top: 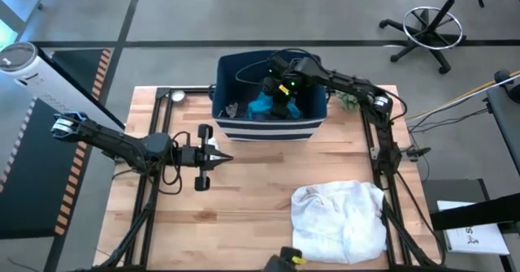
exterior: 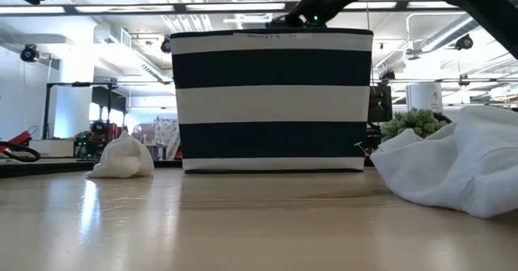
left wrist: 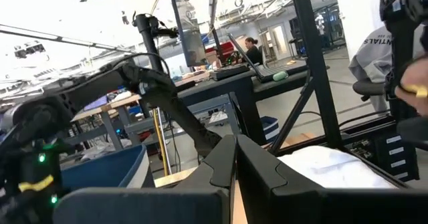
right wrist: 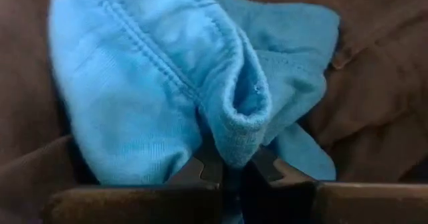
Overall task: Sort clothes
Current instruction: Put the blue shorts into the laundry organizer, then put the white socks into the laundry organizer
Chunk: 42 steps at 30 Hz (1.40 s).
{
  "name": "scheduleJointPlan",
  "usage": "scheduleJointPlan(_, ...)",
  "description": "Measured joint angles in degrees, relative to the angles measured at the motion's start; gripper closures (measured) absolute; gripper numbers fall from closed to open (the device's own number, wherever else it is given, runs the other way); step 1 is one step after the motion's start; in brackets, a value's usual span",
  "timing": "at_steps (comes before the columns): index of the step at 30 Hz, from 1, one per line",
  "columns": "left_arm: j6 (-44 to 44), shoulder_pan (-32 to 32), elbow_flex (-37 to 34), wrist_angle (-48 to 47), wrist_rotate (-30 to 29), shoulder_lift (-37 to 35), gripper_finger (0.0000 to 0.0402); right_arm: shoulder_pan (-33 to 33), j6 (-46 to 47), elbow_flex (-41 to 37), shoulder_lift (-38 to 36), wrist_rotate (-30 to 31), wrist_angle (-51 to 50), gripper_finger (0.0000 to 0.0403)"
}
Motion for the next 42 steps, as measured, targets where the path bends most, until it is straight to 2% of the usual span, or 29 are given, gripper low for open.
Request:
scheduleJointPlan(15, 0.0, 0.0, 0.0, -0.8, 0.0, 0.0, 0.0401, -1.5, 0.1, 0.2, 6.3, -1.6, -0.4, 0.0399)
scheduleJointPlan(19, 0.0, 0.0, 0.0, -0.8, 0.0, 0.0, 0.0401, -1.5, 0.0, 0.1, 5.2, -1.3, -0.5, 0.0381)
scheduleJointPlan(29, -0.1, 0.0, 0.0, -1.2, 0.0, 0.0, 0.0386, -0.5, 0.6, 4.8, -5.4, 2.2, -0.9, 0.0288)
scheduleJointPlan(36, -1.5, 0.0, 0.0, -2.4, 0.0, 0.0, 0.0336, 1.1, 2.4, 6.6, -16.5, 3.1, -1.5, 0.0214)
scheduleJointPlan(39, -1.5, 0.0, 0.1, -4.4, 0.0, 0.0, 0.0308, 2.4, 2.4, 6.6, -22.0, 3.5, -3.3, 0.0205)
scheduleJointPlan(42, -1.6, -0.1, 2.1, -10.3, -3.3, -0.1, 0.0283, 5.1, 2.9, 5.7, -27.4, 8.1, -5.2, 0.0234)
